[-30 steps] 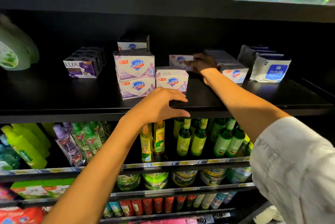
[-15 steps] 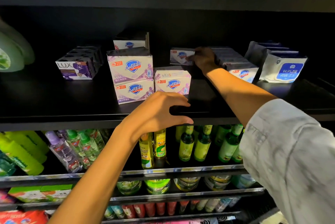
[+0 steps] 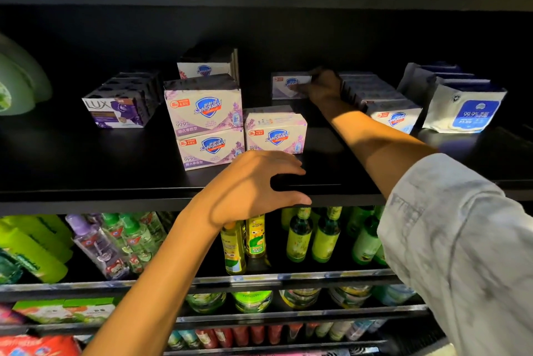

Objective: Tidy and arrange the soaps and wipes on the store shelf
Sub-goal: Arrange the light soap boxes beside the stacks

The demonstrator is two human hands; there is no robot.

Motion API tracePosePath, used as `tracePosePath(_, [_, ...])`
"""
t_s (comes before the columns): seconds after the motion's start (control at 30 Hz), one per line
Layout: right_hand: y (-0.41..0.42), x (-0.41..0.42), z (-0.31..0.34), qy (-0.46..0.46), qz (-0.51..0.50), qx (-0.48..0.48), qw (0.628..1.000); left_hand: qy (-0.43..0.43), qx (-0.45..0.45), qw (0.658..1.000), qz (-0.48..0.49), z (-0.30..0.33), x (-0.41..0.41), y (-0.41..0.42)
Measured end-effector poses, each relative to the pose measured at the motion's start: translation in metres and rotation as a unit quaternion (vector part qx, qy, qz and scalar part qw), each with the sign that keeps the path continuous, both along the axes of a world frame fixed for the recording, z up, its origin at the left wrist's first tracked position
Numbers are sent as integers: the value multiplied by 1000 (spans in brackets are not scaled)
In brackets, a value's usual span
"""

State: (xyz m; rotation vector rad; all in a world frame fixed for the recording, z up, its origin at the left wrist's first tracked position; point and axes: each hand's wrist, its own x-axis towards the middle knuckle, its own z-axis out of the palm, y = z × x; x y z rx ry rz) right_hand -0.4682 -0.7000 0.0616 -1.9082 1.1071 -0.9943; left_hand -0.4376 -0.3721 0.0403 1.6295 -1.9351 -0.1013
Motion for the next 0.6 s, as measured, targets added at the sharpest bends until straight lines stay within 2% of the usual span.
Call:
tracePosePath(0.47, [11, -11, -4, 18, -19, -19, 999, 17, 13, 1000, 14, 2, -3, 3])
tracePosePath(0.6, [25, -24, -7, 15, -9, -12, 1000, -2, 22, 1000, 16, 5, -5, 5])
